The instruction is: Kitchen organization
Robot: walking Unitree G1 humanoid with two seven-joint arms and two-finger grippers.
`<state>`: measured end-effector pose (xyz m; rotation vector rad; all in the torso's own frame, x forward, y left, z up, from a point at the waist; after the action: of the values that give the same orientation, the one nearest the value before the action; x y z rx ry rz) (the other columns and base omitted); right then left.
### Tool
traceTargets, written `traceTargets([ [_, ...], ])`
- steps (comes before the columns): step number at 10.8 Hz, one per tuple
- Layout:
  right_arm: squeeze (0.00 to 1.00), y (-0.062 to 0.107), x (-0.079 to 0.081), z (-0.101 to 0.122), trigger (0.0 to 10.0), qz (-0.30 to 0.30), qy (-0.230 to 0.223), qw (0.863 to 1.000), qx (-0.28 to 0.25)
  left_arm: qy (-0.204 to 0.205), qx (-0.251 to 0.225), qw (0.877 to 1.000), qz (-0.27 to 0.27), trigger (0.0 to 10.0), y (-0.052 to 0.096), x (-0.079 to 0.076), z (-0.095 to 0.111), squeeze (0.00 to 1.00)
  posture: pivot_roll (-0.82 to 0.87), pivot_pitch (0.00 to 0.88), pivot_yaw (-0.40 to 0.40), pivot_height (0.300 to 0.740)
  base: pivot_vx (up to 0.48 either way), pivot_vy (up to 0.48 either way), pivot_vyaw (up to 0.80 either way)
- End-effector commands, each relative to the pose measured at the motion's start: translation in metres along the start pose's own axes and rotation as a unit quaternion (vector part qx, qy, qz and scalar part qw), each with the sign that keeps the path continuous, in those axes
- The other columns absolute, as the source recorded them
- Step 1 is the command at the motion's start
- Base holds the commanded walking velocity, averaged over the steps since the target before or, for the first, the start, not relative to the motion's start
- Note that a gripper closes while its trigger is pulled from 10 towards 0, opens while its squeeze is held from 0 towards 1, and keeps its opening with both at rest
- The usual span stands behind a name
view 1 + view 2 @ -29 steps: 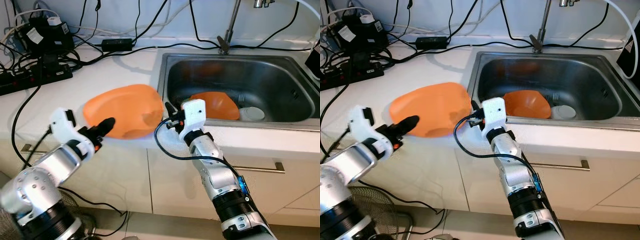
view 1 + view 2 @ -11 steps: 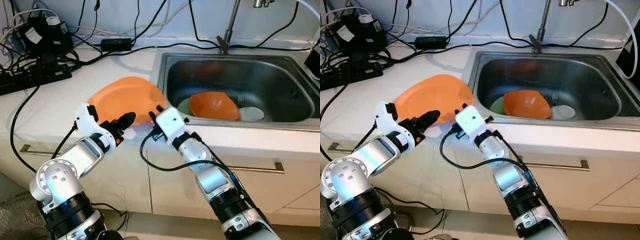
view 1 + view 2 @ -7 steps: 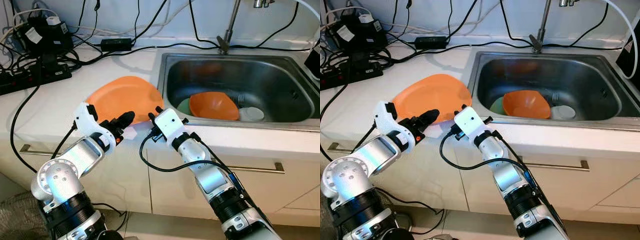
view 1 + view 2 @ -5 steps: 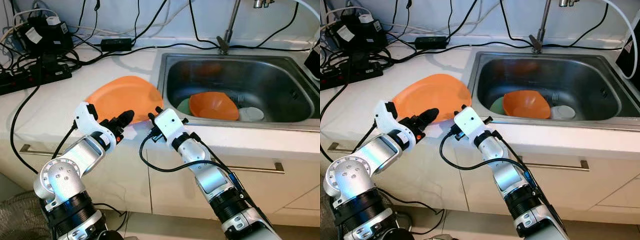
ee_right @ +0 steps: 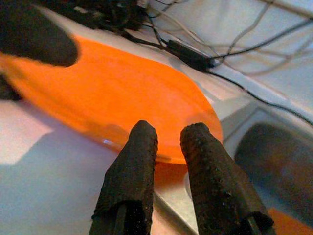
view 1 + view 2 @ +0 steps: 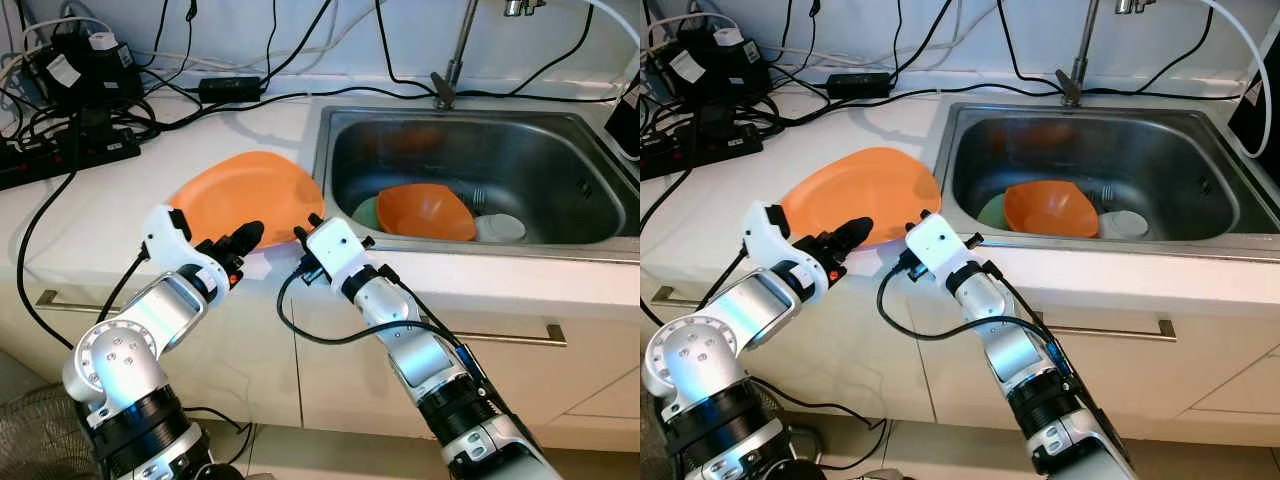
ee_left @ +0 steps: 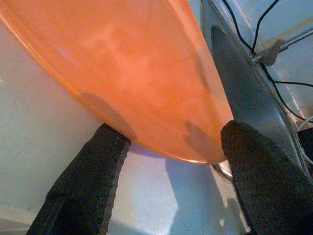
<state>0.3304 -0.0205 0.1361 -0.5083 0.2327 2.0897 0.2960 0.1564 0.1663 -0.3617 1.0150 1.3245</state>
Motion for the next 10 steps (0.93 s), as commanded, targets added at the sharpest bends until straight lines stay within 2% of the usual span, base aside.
traceTargets([
  [1,0.00,-0.005,-0.014,0.020,10.0,-0.022,-0.009,0.999,-0.029,0.008,0.013,1.000,0.006,10.0,-0.001,0.000,-0.011,0.00,0.16,0.000,0.031,0.740,0.000,0.000,0.00],
  [2,0.00,-0.008,-0.020,0.026,10.0,-0.030,-0.005,0.999,-0.037,0.009,0.014,1.000,0.005,10.0,-0.002,-0.001,-0.011,0.00,0.16,0.000,0.031,0.740,0.000,0.000,0.00],
  [3,0.00,-0.017,-0.026,0.032,10.0,-0.024,0.007,0.999,-0.036,0.002,0.017,1.000,0.002,10.0,-0.005,-0.005,-0.013,0.00,0.15,0.000,0.022,0.740,0.000,0.000,0.00],
  [4,0.00,-0.019,-0.027,0.032,10.0,-0.020,0.006,0.999,-0.029,0.002,0.017,1.000,0.002,10.0,-0.005,-0.005,-0.013,0.00,0.15,0.000,0.019,0.740,0.000,0.000,0.00],
  [5,0.00,-0.028,-0.022,0.027,10.0,0.003,-0.025,1.000,0.006,-0.004,0.017,1.000,0.002,10.0,-0.006,-0.006,-0.013,0.00,0.15,0.000,0.016,0.740,0.000,0.000,0.00],
  [7,0.00,-0.037,-0.009,0.007,10.0,0.056,-0.049,0.994,0.079,-0.007,0.012,1.000,0.000,10.0,-0.006,-0.007,-0.011,0.00,0.17,0.000,-0.001,0.740,0.000,0.000,0.00],
  [10,0.00,-0.042,-0.011,0.001,10.0,0.062,-0.038,0.992,0.104,-0.004,-0.001,1.000,0.005,10.0,-0.002,-0.005,-0.008,0.00,0.18,0.000,-0.013,0.740,0.000,0.000,0.00],
])
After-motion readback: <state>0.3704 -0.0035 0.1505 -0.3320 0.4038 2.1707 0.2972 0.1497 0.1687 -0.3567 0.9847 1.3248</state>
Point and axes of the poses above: a point about 5 cm out from each wrist's last joint towards the gripper, its own y axis pointing back from the gripper into the wrist, its own z axis along the axis of the wrist's last joint, x = y × z, the point moved 1 cm from there along -y, pointing out of the wrist towards the gripper, and after that the axes turned 5 degrees about y, right-handed, at the moved point
